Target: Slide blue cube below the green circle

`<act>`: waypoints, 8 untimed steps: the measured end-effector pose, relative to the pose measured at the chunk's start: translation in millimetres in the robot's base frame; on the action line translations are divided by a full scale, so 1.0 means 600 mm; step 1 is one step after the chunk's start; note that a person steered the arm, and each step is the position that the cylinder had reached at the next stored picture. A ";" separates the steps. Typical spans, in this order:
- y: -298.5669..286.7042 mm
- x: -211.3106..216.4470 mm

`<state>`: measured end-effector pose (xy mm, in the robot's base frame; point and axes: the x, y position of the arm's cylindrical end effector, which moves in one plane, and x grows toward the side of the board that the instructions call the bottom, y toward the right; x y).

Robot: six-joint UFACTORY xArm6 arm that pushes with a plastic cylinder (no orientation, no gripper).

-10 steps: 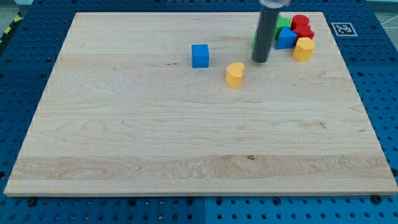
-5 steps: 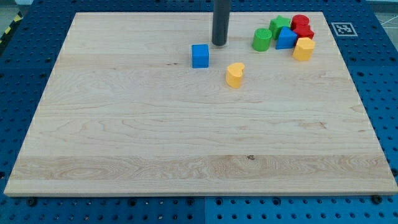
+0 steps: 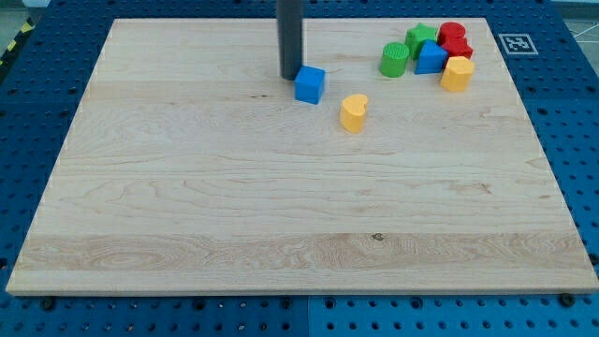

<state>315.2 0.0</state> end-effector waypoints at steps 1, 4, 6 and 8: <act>0.060 -0.001; 0.020 -0.048; -0.045 0.014; -0.017 0.071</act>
<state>357.8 -9.9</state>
